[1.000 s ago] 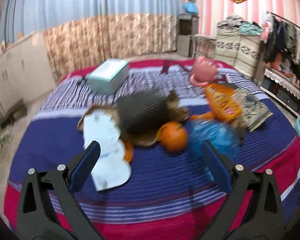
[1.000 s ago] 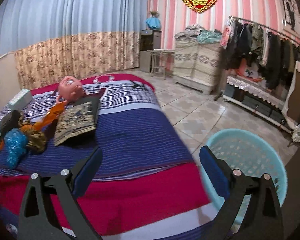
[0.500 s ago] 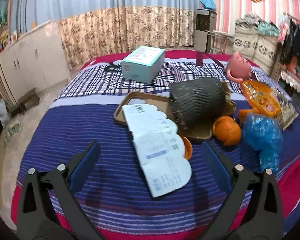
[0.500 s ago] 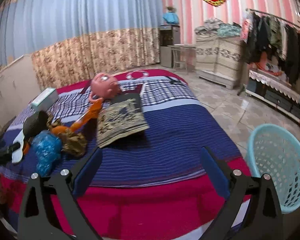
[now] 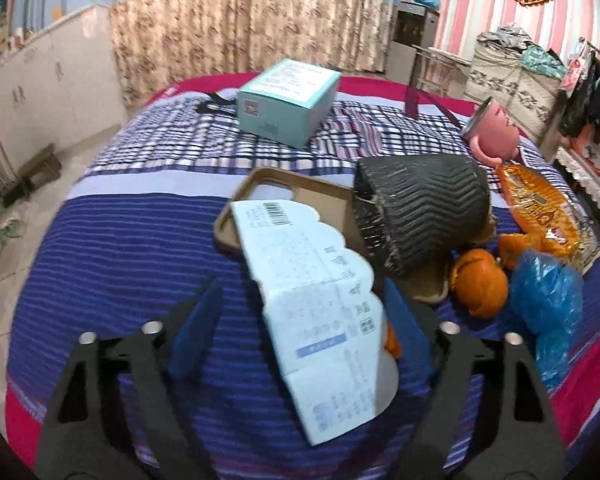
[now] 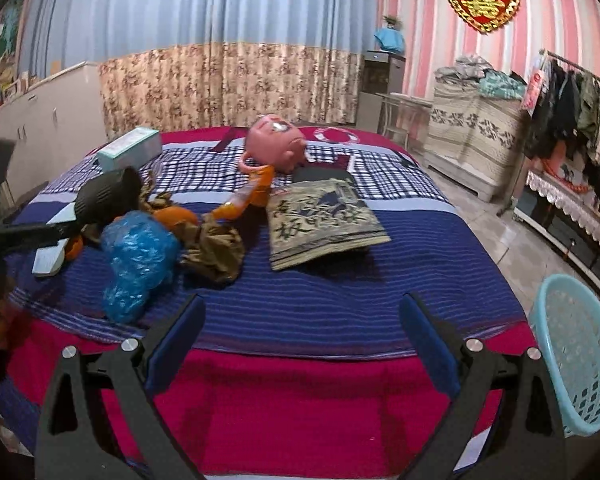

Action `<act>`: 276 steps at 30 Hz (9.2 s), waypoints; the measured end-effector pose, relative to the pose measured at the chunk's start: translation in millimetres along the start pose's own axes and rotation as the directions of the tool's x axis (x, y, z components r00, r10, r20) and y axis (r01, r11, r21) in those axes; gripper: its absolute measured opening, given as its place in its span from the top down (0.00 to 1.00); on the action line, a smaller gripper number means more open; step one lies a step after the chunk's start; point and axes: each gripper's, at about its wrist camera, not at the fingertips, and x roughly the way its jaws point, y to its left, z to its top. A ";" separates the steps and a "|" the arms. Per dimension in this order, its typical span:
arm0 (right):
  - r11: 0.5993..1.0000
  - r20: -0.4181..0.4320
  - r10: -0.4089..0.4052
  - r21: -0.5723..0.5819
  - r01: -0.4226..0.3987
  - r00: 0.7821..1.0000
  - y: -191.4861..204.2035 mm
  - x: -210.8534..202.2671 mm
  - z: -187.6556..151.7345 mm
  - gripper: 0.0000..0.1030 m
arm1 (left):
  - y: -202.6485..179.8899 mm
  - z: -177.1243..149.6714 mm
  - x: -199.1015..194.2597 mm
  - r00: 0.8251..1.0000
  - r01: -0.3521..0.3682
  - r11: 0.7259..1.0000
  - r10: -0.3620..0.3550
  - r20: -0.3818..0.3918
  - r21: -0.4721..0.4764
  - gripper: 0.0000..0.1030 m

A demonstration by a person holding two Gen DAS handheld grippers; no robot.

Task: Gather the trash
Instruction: 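Grasp the white paper receipt with the left tool while the right tool grasps the blue plastic bag, then carry receipt and blue bag to the basket and open the left tool over it, then open the right tool to drop the blue plastic bag into the basket, then move both tools back toward the remaining items on the bedspread, then grasp the brown crumpled paper with the right tool while the left tool grasps the orange dish, then carry both items over the basket, open the left tool then the right tool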

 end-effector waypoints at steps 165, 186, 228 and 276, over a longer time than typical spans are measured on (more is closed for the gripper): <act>0.837 -0.018 -0.406 0.395 0.379 0.914 -250.9 -46.2 -27.1 0.08 | -287.4 -6.9 -87.6 0.908 0.246 0.901 -0.344 0.241 0.358 0.05; 0.964 0.087 -0.209 0.187 0.190 0.974 -139.7 -34.8 0.4 0.04 | -126.5 -14.4 -88.5 0.962 0.056 0.977 -0.108 0.249 0.207 0.05; 0.958 -0.084 0.255 -0.116 -0.263 0.963 42.3 43.4 22.8 0.65 | -13.6 -28.2 -10.3 1.000 0.012 0.998 -0.012 -0.002 0.060 0.14; 0.805 -0.014 -0.472 0.400 0.437 0.882 -321.0 -82.8 -55.2 0.65 | -425.9 -43.0 -95.2 0.855 0.363 0.762 -0.502 0.134 0.537 0.62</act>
